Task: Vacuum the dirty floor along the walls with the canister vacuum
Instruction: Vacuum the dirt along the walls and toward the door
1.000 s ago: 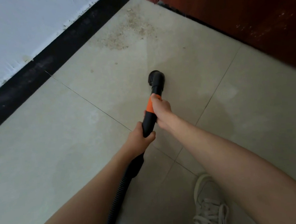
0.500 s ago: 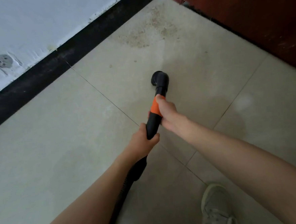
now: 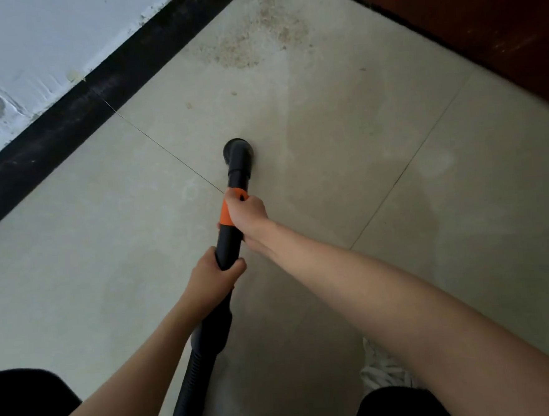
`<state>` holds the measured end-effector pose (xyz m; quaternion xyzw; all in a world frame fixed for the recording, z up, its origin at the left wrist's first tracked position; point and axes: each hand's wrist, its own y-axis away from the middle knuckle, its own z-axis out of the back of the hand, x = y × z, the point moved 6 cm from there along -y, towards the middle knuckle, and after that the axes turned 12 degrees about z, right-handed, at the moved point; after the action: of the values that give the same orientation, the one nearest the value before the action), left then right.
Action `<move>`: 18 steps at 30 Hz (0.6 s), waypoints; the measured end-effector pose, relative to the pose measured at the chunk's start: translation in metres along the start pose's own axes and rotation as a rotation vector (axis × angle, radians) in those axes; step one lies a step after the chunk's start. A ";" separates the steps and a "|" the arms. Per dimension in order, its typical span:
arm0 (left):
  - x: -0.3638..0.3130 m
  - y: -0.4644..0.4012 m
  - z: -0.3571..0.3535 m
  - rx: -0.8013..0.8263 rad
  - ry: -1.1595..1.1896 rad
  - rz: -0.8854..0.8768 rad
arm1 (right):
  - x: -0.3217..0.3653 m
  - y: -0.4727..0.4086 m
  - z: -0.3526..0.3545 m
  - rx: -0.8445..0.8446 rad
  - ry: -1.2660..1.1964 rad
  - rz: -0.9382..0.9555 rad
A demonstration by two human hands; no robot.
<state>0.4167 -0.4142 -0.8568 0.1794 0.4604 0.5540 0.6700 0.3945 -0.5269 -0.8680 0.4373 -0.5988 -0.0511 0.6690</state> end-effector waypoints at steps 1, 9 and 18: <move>0.000 0.001 -0.004 0.024 -0.023 -0.008 | -0.002 0.004 0.006 -0.011 0.000 -0.005; -0.003 0.028 -0.069 0.310 -0.265 -0.100 | -0.035 0.044 0.094 -0.317 0.068 -0.024; -0.022 0.059 -0.137 0.547 -0.462 -0.278 | -0.070 0.084 0.182 -0.628 0.051 -0.110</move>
<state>0.2722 -0.4516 -0.8734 0.4074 0.4481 0.2596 0.7523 0.1824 -0.5296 -0.8844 0.2421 -0.5124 -0.2586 0.7823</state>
